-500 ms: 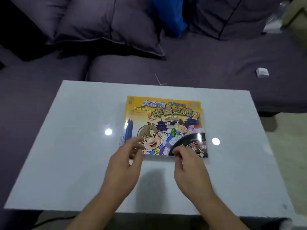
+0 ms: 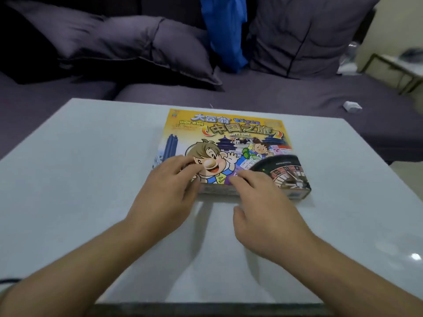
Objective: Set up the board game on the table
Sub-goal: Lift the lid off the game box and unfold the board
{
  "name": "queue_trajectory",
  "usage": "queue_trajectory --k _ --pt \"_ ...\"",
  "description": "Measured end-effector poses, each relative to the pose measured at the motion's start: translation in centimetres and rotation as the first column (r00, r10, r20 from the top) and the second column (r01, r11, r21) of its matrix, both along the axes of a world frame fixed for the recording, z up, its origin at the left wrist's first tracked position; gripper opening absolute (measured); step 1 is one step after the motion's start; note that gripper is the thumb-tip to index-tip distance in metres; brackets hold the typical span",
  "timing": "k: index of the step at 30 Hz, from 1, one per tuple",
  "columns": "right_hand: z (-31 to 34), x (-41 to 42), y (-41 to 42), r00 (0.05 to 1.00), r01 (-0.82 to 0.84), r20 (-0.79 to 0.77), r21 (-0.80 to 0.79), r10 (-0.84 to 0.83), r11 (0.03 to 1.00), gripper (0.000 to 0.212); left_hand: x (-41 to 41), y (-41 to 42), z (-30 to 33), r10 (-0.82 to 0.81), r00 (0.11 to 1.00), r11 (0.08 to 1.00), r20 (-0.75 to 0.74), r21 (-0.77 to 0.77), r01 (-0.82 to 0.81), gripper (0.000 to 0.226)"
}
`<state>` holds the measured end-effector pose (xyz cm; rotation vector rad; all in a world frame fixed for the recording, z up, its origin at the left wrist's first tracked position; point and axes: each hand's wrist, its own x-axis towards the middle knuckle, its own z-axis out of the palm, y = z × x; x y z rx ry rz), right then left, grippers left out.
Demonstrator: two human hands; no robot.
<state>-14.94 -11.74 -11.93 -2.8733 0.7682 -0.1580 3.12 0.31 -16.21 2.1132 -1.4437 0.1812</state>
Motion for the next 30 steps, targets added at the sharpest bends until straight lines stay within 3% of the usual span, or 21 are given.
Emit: queue_trajectory --k 6,11,18,30 --pt "1.3 -0.6 3.0 0.991 0.093 -0.107 0.145 -0.078 0.985 0.079 -4.2 3.4 3.8 0.033 0.994 0.992 -0.101 0.128 -0.020 0.039" --pt "2.4 -2.6 5.3 0.994 0.090 -0.081 0.211 -0.074 0.973 0.083 -7.6 6.3 7.0 0.108 0.983 0.966 -0.147 0.250 -0.068 0.045" --pt "4.8 -3.4 6.2 0.997 0.071 -0.037 0.249 -0.064 0.966 0.070 -9.3 7.4 9.5 0.159 0.970 0.978 -0.182 0.167 -0.128 0.043" --pt "2.7 -2.5 3.5 0.997 0.076 -0.016 0.254 -0.074 0.964 0.058 -8.6 3.8 7.3 0.205 0.956 0.967 -0.209 0.193 -0.165 0.044"
